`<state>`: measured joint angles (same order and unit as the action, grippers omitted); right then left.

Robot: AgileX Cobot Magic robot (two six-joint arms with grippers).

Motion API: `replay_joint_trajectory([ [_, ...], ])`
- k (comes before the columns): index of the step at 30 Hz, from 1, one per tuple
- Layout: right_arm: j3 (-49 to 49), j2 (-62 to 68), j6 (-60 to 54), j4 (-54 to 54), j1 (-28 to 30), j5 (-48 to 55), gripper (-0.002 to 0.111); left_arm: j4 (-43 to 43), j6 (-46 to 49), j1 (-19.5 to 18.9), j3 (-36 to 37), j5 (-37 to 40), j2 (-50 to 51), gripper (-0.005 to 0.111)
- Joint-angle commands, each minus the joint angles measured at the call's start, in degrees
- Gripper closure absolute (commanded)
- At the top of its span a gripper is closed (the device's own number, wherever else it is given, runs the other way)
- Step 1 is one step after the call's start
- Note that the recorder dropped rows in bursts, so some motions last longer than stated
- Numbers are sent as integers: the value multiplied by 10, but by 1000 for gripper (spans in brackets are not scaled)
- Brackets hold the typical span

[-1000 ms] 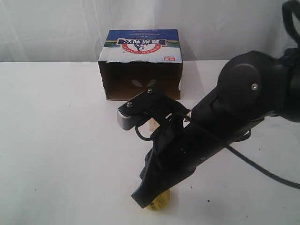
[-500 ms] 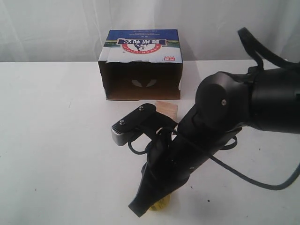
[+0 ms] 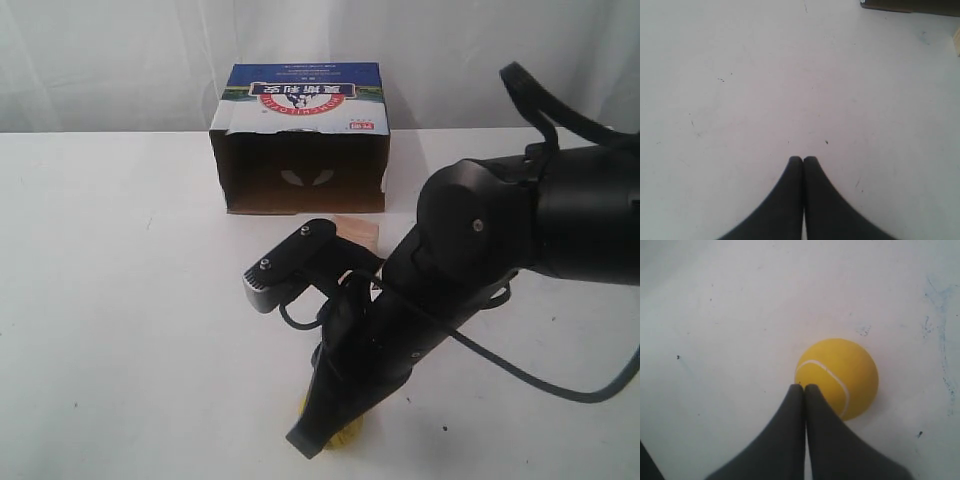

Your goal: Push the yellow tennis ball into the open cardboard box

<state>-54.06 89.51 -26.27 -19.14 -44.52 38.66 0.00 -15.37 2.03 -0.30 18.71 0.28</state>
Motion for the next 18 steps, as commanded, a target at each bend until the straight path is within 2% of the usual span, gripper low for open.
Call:
replay_joint_trajectory([
  [1, 1, 7, 10, 8, -1, 0, 108, 0, 3, 3, 3, 19, -3, 107],
  [18, 1, 20, 14, 15, -1, 0, 108, 0, 3, 3, 3, 19, -3, 107],
])
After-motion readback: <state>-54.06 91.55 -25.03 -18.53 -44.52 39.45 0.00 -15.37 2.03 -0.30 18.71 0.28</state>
